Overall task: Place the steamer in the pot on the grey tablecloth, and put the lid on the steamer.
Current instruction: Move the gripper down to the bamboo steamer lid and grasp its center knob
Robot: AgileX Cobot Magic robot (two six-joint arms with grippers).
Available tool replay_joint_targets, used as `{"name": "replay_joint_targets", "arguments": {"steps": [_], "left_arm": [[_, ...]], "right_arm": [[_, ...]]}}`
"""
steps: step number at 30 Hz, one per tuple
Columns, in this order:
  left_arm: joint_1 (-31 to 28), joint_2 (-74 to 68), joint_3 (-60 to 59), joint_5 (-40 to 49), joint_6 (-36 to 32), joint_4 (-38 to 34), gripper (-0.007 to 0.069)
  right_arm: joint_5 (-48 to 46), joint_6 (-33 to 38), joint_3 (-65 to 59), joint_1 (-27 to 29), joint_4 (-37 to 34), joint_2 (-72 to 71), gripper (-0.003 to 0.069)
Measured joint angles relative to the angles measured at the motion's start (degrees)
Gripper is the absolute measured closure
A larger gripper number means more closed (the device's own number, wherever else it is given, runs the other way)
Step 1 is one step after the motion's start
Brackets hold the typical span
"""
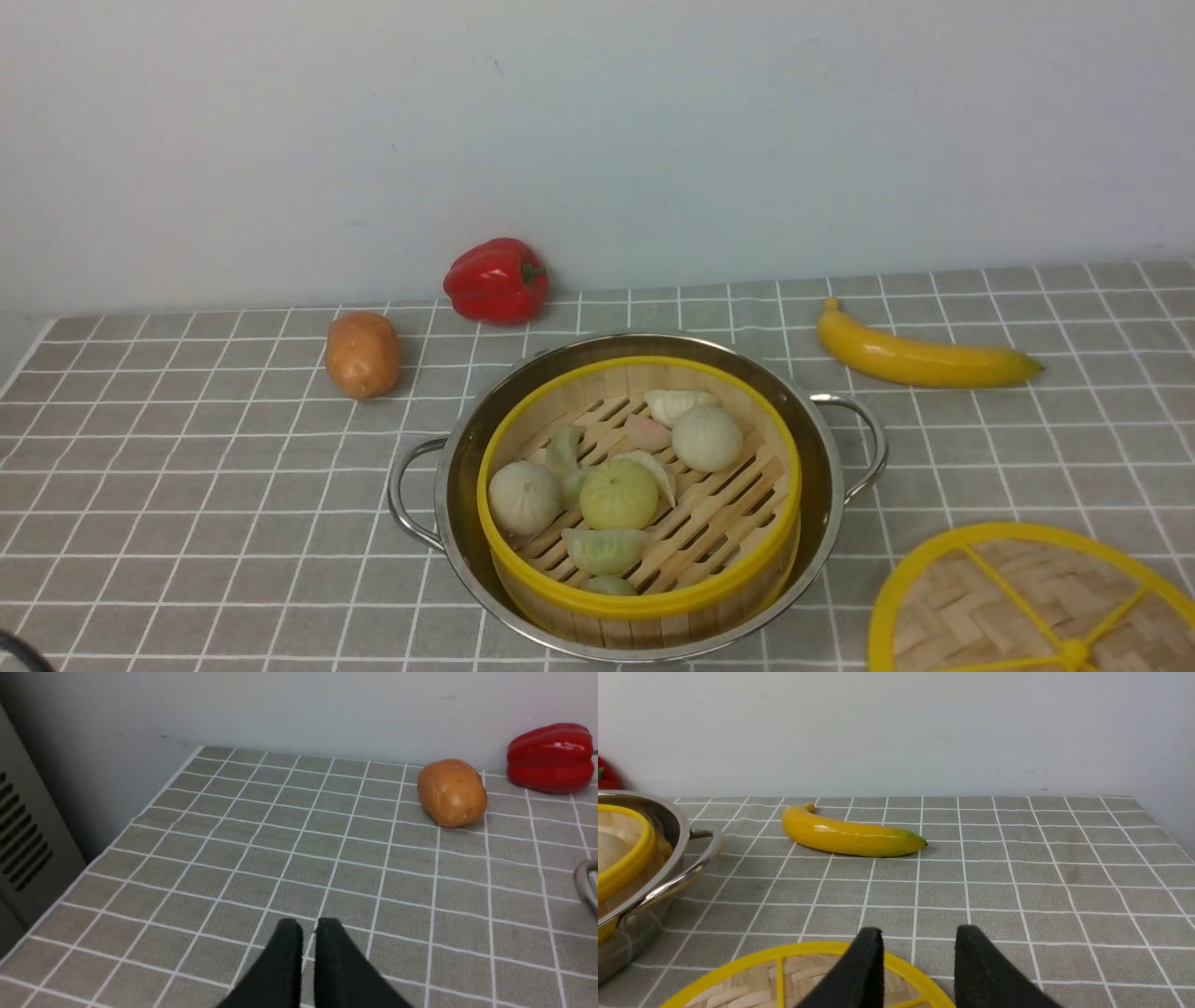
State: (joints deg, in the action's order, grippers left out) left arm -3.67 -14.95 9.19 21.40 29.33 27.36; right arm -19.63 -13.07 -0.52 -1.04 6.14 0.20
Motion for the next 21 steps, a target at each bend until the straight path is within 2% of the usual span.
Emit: {"name": "replay_joint_targets", "arguments": {"steps": [4,14,18,21], "left_arm": [[0.00,6.05,-5.46,-0.35,1.42,0.00,0.0574],[0.00,6.59,-7.41,-0.41,1.69,0.00,0.0559],[0.11,8.54,-7.41,-0.30,-0.75,-1.15,0.0554],[0.17,11.18,-7.82,-0.30,-5.34,-5.03,0.0550]], "right_arm": [[0.00,0.00,0.00,0.00,0.00,0.00,0.0416],[0.00,0.00,0.00,0.00,-0.05,0.00,0.0416],[0.00,0.00,0.00,0.00,-0.05,0.00,0.0416],[0.00,0.00,0.00,0.00,-0.05,0.00,0.0416]]}}
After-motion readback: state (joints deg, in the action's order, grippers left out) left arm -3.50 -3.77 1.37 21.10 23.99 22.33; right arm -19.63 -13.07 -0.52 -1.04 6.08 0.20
